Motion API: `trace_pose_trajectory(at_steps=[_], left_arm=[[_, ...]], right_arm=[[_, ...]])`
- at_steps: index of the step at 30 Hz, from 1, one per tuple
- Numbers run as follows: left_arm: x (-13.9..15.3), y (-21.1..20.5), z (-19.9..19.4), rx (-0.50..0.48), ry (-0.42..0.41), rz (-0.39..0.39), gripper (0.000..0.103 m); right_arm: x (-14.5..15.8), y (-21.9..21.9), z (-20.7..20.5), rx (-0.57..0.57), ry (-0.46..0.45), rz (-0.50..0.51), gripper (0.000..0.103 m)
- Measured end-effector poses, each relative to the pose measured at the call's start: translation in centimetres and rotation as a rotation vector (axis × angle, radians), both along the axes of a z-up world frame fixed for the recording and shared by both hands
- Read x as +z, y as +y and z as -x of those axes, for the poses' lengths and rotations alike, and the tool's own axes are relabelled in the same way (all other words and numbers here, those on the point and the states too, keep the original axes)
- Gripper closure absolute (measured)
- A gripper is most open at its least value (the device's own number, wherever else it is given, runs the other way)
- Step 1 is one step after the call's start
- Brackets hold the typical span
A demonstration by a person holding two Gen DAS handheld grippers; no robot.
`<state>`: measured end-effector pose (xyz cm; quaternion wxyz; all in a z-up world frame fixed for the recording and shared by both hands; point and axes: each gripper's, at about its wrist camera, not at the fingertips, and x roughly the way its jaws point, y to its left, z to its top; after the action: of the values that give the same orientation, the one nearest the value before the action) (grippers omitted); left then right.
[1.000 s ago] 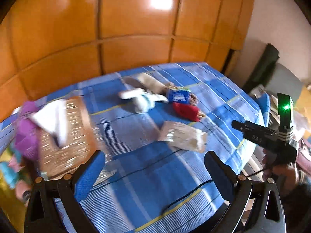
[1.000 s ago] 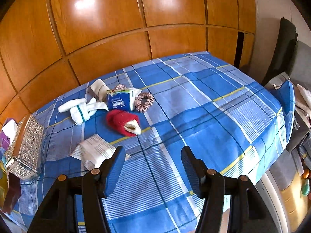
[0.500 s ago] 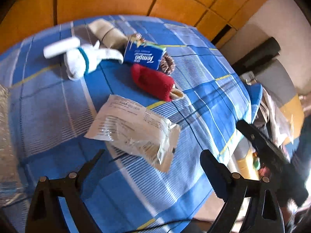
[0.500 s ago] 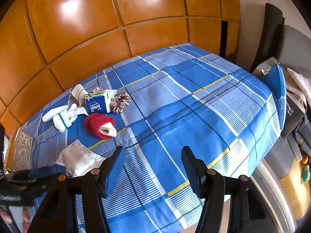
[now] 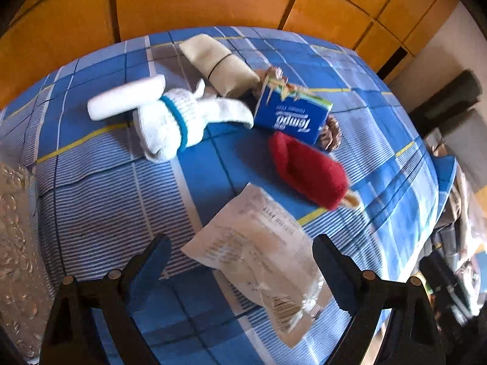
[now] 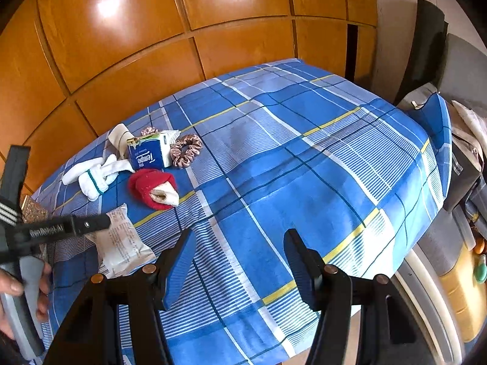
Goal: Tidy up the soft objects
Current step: 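Move both tools back to the pile and grasp the plastic packet with the left tool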
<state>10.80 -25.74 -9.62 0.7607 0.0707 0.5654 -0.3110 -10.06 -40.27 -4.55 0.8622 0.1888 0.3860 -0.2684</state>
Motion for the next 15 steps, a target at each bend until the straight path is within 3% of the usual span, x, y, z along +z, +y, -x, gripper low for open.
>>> trace_pose_trajectory(at_steps=[3, 10, 13, 15], left_arm=[[0.5, -1.0, 1.0, 0.003, 0.032, 0.011, 0.008], [-1.1, -3.7, 2.0, 0.095, -0.028, -0.108, 0.007], [-1.9, -3.8, 1.9, 0.104, -0.018, -0.121, 0.008], [-2.2, -3.7, 2.5, 0.053, -0.025, -0.105, 0.016]], right_arm=[[-0.1, -0.1, 0.0, 0.000, 0.001, -0.005, 0.042], [-0.2, -0.4, 0.2, -0.007, -0.006, -0.020, 0.042], [-0.3, -0.4, 0.1, -0.006, -0.004, -0.022, 0.042], [-0.4, -0.5, 0.1, -0.008, -0.003, -0.026, 0.042]])
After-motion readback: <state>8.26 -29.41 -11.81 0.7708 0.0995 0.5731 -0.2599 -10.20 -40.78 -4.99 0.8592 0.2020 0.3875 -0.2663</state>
